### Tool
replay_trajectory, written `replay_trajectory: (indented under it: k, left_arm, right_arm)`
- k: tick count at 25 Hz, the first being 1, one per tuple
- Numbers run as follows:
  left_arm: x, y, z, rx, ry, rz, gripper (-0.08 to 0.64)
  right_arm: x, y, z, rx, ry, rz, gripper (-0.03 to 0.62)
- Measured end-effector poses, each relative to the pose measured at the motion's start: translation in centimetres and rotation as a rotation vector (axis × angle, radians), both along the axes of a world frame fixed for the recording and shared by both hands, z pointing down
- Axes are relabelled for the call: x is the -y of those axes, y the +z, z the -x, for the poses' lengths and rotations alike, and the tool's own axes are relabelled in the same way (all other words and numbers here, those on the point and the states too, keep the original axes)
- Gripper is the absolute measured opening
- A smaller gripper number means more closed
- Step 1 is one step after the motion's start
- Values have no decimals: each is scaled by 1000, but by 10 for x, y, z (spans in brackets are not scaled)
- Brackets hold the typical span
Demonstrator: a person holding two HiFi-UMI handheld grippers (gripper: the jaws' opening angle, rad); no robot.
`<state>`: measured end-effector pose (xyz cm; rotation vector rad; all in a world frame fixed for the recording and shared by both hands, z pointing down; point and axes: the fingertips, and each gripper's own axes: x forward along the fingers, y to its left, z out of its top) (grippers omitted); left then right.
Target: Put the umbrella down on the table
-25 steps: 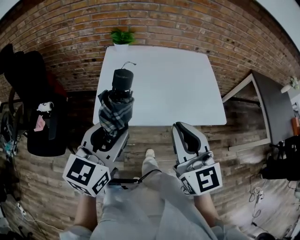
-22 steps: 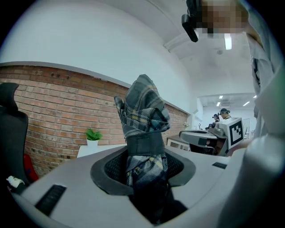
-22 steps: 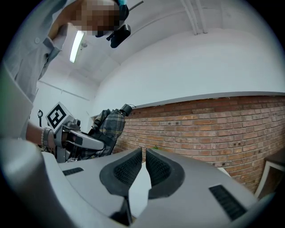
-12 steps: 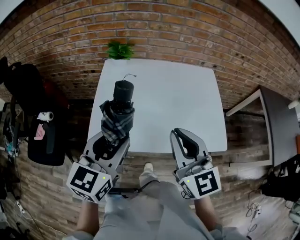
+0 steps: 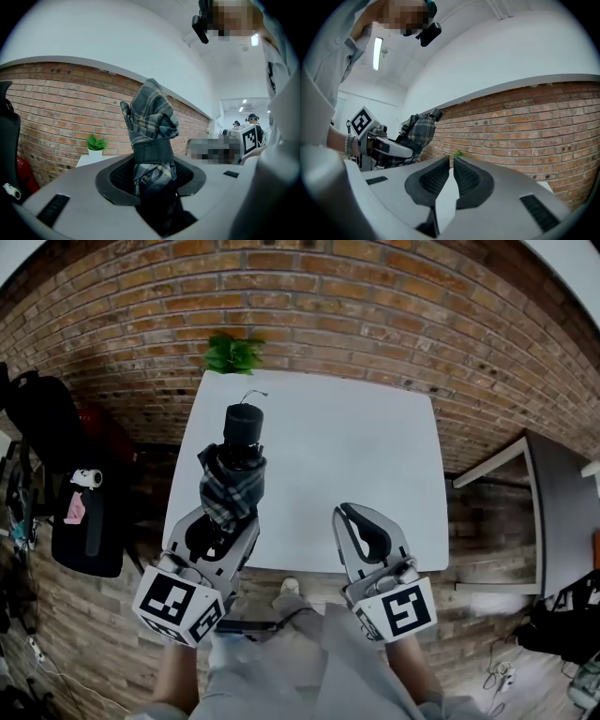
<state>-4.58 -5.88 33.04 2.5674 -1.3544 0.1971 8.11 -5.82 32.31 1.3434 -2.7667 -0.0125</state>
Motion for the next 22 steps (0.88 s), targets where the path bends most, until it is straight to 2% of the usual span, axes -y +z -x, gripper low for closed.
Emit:
replay_trajectory:
  k: [10,22]
  left_arm:
    - [20,-4,2,17,5,7,198]
    - [57,5,2,46,57,29,198]
  right_arm:
    - [18,-2,-1,-1,10,11,57]
    - [52,0,2,-8,47,29,57]
